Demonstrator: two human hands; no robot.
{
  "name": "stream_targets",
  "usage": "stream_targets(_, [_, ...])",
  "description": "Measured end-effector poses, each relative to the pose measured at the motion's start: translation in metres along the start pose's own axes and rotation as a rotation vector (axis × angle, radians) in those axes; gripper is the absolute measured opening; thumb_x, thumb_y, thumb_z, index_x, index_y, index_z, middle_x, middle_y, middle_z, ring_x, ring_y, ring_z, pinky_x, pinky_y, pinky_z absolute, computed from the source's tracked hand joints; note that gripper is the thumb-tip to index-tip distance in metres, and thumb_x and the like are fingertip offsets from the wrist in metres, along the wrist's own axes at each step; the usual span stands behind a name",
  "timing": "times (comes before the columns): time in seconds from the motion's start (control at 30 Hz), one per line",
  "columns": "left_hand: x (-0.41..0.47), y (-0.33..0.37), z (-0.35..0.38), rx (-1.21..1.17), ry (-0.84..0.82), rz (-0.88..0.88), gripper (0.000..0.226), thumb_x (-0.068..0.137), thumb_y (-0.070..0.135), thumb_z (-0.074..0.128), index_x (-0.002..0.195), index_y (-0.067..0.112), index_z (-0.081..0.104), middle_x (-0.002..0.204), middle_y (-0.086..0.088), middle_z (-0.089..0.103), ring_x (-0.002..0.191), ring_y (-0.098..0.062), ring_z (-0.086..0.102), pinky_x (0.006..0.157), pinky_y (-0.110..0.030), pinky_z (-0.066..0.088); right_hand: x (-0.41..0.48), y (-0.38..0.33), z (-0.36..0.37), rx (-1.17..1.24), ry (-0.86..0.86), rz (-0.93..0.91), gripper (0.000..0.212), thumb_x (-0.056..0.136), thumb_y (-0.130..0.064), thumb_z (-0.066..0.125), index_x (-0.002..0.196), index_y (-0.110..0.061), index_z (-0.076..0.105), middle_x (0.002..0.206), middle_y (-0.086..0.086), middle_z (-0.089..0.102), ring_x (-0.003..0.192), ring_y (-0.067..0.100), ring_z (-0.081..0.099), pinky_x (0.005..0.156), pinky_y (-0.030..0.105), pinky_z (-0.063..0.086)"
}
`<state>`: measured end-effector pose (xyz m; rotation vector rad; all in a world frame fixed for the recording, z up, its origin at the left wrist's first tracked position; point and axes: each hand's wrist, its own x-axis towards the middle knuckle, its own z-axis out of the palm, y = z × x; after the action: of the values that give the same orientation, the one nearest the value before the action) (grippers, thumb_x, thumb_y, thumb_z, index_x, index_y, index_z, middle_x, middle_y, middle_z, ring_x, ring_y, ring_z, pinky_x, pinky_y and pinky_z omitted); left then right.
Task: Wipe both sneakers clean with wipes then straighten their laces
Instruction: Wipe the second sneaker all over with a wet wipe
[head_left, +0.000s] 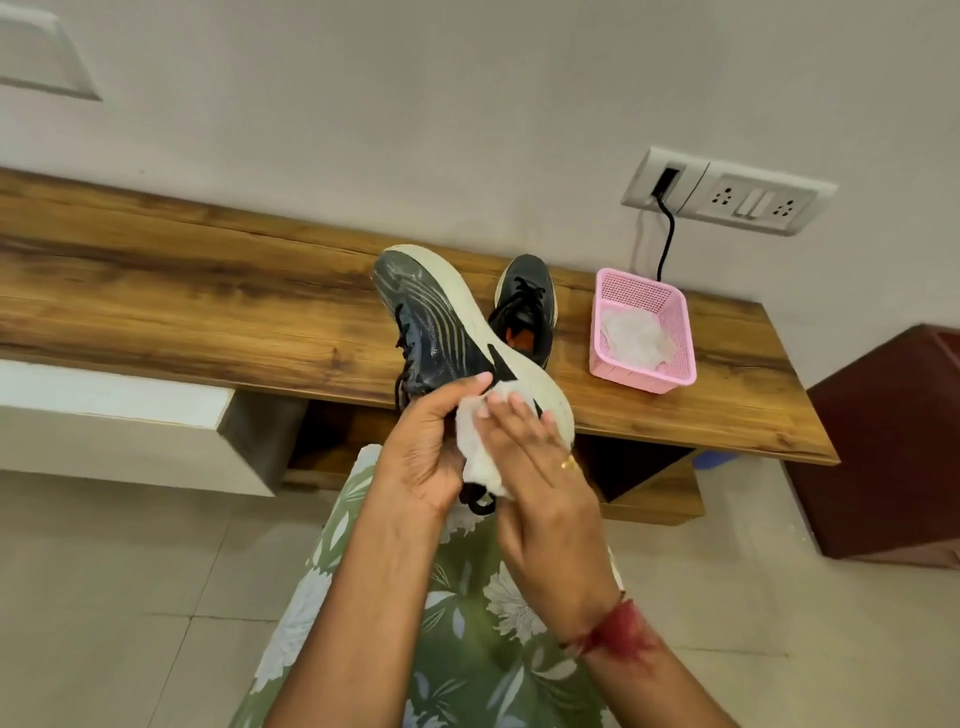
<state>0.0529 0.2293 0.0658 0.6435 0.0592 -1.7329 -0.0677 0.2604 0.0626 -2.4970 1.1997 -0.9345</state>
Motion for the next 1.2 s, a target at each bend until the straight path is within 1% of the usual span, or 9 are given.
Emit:
stream_targets(0.23, [0.006,0.009,-0.011,-0.151,0.071,0.083,0.06,0.071,0.009,0.06,0.131,0.002,0.055,0.127,-0.019,0.06,0.109,-0.031,0.062,0.09,-0.045,0.052,-0.04,-0.006,0.003,0.135,-0.035,-0.019,0.062,0.072,0.003,0.039,0.133,-0.002,0.047,0.142,0.007,0.044,0.134,0.016,0.038,0.109,0.036,0.033])
stream_targets(0.33, [0.007,0.008,-0.012,-0.175,0.047,0.015,0.06,0.074,0.01,0.06,0.134,0.004,0.053,0.133,-0.02,0.057,0.12,-0.033,0.056,0.092,-0.051,0.049,-0.024,-0.008,-0.014,0.336,0.172,0.118,0.064,0.069,0.014,0.04,0.13,-0.003,0.051,0.137,0.005,0.051,0.129,0.017,0.046,0.106,0.035,0.039])
stream_targets(0.43, [0.006,0.007,-0.01,-0.204,-0.02,-0.038,0.06,0.079,0.014,0.058,0.137,0.004,0.049,0.138,-0.02,0.052,0.127,-0.033,0.051,0.098,-0.057,0.042,0.004,0.0,-0.025,0.223,0.261,0.093,0.061,0.069,0.017,0.041,0.127,0.001,0.053,0.133,0.012,0.054,0.129,0.02,0.045,0.108,0.038,0.036])
stream_targets(0.5, [0.005,0.007,-0.007,-0.211,-0.054,-0.077,0.061,0.081,0.016,0.057,0.138,0.001,0.046,0.138,-0.024,0.05,0.127,-0.036,0.05,0.105,-0.054,0.039,0.014,0.003,-0.021,0.057,0.146,0.012,0.057,0.074,0.006,0.037,0.128,-0.001,0.053,0.135,0.011,0.052,0.134,0.02,0.038,0.113,0.038,0.028])
stream_targets(0.6, [0.003,0.006,-0.005,-0.186,-0.036,-0.08,0.058,0.08,0.018,0.057,0.135,0.001,0.05,0.127,-0.023,0.059,0.106,-0.034,0.063,0.087,-0.051,0.052,-0.002,0.0,-0.005,-0.088,0.051,-0.073,0.053,0.076,0.002,0.036,0.126,-0.002,0.054,0.133,0.011,0.053,0.133,0.02,0.037,0.115,0.036,0.022])
stream_targets(0.73, [0.004,0.007,-0.01,-0.126,0.006,-0.019,0.055,0.078,0.019,0.058,0.131,0.005,0.055,0.113,-0.016,0.067,0.095,-0.029,0.068,0.077,-0.047,0.056,-0.036,-0.017,-0.001,0.116,-0.008,0.0,0.059,0.07,0.001,0.038,0.126,-0.008,0.055,0.132,0.002,0.054,0.131,0.011,0.042,0.11,0.031,0.031])
stream_targets(0.87, [0.004,0.007,-0.007,-0.154,0.003,-0.005,0.047,0.078,0.013,0.059,0.123,0.003,0.06,0.12,-0.019,0.064,0.109,-0.031,0.062,0.094,-0.049,0.048,-0.017,-0.019,-0.03,0.375,0.235,0.169,0.055,0.075,0.008,0.043,0.123,-0.013,0.057,0.122,-0.004,0.06,0.112,-0.001,0.055,0.092,0.015,0.045])
stream_targets(0.93, [0.003,0.005,-0.003,-0.13,-0.013,-0.019,0.051,0.078,0.013,0.058,0.128,0.002,0.057,0.127,-0.02,0.06,0.115,-0.032,0.059,0.096,-0.05,0.048,0.001,-0.008,-0.038,0.246,0.306,0.137,0.056,0.073,0.016,0.045,0.122,-0.005,0.058,0.123,0.002,0.059,0.12,0.011,0.053,0.101,0.029,0.043])
stream_targets(1.2, [0.005,0.001,-0.006,-0.09,0.013,-0.027,0.057,0.079,0.017,0.059,0.134,0.001,0.052,0.133,-0.021,0.056,0.123,-0.032,0.054,0.106,-0.048,0.039,-0.028,0.006,-0.006,-0.055,-0.022,0.015,0.06,0.074,-0.001,0.036,0.132,-0.004,0.049,0.138,0.008,0.049,0.136,0.019,0.034,0.114,0.034,0.023])
